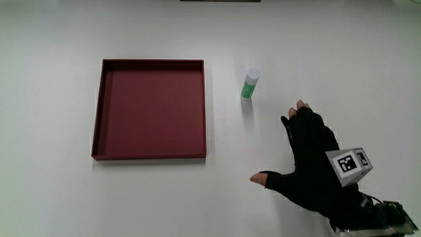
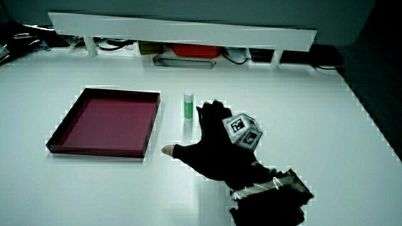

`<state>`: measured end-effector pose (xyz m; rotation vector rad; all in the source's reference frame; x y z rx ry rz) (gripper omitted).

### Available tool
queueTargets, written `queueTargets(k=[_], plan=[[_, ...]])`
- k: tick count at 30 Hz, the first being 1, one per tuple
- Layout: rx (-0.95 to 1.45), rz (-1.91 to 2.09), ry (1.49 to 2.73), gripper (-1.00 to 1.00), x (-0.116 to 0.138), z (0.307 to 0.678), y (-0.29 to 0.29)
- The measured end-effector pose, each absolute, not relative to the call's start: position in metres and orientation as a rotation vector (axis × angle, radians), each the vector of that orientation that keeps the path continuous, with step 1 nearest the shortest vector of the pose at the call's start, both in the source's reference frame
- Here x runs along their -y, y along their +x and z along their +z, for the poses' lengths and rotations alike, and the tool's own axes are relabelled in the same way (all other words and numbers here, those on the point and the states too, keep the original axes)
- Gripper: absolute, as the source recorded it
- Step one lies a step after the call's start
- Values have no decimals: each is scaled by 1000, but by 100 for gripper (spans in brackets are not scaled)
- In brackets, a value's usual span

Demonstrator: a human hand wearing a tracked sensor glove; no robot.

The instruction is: Pick glue stick

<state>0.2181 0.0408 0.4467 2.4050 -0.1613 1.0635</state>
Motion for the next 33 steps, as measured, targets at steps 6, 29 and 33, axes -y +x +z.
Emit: queueTargets(k=[6,29,33], plan=[[47,1084,2306,0,-25,457,219],[-96,1444,2163,0,33,519,206],[-109,1460,2146,0,36,530,200]])
